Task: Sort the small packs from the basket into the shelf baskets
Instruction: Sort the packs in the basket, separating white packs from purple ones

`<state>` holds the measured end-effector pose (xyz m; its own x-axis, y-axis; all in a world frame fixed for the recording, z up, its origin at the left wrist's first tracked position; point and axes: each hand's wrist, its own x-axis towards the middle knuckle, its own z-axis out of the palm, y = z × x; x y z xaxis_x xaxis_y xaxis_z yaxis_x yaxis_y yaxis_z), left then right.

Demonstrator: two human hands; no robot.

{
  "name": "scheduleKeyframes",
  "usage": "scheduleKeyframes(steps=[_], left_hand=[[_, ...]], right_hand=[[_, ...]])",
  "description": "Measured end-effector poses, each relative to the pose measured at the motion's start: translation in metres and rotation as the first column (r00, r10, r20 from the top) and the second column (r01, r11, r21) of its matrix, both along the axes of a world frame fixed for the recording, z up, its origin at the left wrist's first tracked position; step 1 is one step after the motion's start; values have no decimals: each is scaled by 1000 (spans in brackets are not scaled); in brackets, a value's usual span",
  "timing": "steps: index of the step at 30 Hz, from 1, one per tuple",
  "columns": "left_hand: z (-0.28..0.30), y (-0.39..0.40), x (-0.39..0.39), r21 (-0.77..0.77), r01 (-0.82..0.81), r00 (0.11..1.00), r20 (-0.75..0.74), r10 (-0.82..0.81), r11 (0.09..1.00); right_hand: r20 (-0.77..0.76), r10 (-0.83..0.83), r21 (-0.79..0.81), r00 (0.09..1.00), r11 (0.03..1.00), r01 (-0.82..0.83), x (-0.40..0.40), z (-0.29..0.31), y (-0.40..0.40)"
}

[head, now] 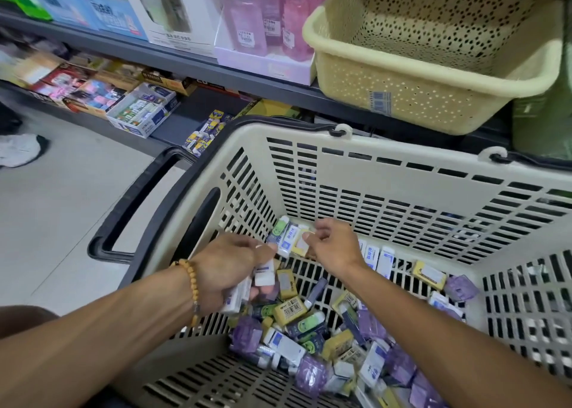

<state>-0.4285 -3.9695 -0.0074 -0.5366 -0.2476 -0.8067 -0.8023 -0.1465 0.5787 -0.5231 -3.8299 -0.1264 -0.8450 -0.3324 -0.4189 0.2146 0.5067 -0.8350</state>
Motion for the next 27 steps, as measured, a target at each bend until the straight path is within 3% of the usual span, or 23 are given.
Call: scheduleKeyframes(steps=[3,6,10,14,15,17,19,21,24,27], left_hand=[[-1,-1,-3,11,-57,998,1,57,998],[-4,-3,-4,38,-105,995,9,104,994],[-6,-6,-3,80,-130,991,-2,131,988],[-8,-7,-5,84,-129,990,-43,133,988],[-8,-7,-5,79,-125,990,-56,129,989],[-7,-6,-6,68,-103,991,-77,108,992],[-6,-5,-6,62,-67,994,-87,72,996],[-4,-3,-6,84,-18,995,-93,26,996],[0,3,-5,125,35,997,-78,-25,992],[-2,5,-2,170,35,999,-45,-28,985]], right_hand=[[-149,58,132,987,990,-38,5,-1,8],[-308,311,327,899,922,-207,10,-2,15],[-353,464,400,813,860,-317,10,-3,2],[-317,476,458,821,834,-307,5,3,-8],[-296,459,434,837,846,-310,4,6,-6],[-239,325,218,915,936,-276,5,19,-1],[-52,176,-81,983,980,-180,5,38,3],[190,182,-264,965,956,-128,4,57,8],[364,336,-352,868,913,-206,7,72,13],[464,264,-357,846,929,-94,7,71,21]])
